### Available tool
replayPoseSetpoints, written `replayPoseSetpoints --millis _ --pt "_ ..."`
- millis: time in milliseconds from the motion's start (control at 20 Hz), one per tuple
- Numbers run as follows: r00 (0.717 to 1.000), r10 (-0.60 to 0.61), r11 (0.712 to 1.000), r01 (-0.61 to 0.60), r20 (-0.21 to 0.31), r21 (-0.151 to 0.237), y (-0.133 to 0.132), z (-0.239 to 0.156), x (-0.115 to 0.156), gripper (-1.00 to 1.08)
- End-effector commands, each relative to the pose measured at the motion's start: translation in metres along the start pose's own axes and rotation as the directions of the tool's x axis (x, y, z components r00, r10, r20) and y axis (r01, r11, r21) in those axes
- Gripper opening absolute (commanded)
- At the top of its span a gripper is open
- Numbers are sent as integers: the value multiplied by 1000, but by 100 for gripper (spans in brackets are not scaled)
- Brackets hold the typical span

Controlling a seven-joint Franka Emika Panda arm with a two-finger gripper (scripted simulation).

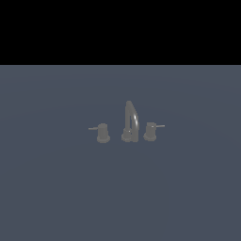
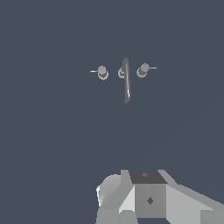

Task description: Turn on the faucet by rotating a designated handle.

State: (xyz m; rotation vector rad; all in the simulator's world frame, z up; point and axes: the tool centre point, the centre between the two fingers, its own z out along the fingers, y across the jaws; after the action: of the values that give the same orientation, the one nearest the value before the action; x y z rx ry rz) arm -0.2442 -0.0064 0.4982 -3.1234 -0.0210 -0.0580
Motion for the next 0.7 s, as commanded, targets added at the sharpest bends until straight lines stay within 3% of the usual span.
replayPoseSetpoints --millis 0,300,650 --pt "1000 10 1000 -10 1 0 1 1 3 -100" --pt "998 70 998 -70 2 1 4 8 22 -100" --pt "979 202 979 -202 5 2 14 27 63 -100"
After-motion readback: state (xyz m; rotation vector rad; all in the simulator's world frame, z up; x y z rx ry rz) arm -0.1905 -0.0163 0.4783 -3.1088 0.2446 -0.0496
